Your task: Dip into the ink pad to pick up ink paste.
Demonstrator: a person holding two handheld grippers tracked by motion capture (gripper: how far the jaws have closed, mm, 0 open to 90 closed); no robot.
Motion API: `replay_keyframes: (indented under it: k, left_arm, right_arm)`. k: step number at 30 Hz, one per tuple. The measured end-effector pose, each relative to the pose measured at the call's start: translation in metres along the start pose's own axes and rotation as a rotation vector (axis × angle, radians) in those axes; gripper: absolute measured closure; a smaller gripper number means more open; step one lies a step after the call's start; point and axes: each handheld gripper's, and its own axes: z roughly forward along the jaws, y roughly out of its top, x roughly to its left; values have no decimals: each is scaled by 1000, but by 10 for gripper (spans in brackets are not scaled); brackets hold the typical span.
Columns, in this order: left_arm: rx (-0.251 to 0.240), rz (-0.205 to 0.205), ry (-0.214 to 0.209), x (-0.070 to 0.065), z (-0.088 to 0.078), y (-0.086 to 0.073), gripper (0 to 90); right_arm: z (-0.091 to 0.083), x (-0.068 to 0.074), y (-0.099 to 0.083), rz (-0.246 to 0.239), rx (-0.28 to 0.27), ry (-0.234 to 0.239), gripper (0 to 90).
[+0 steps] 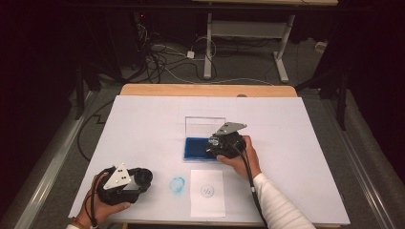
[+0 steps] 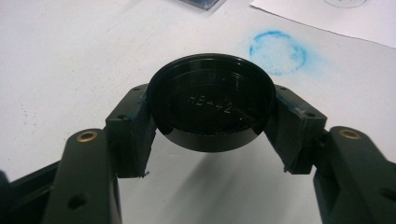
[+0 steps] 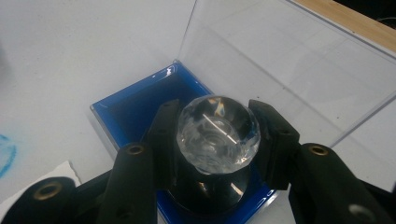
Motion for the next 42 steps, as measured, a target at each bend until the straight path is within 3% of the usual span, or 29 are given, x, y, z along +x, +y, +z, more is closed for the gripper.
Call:
replay_keyframes:
  k: [21, 32, 42]
  left_arm:
    - [5, 2, 1, -1, 0, 0, 363]
    - [6, 6, 0, -1, 0, 0, 363]
    - [-1, -5, 0, 1, 1, 1, 363]
  right_arm:
    - [-1, 5, 0, -29, 7, -25, 570]
    - [0, 3, -2, -13, 0, -21, 570]
    - [0, 2, -2, -28, 2, -13, 569]
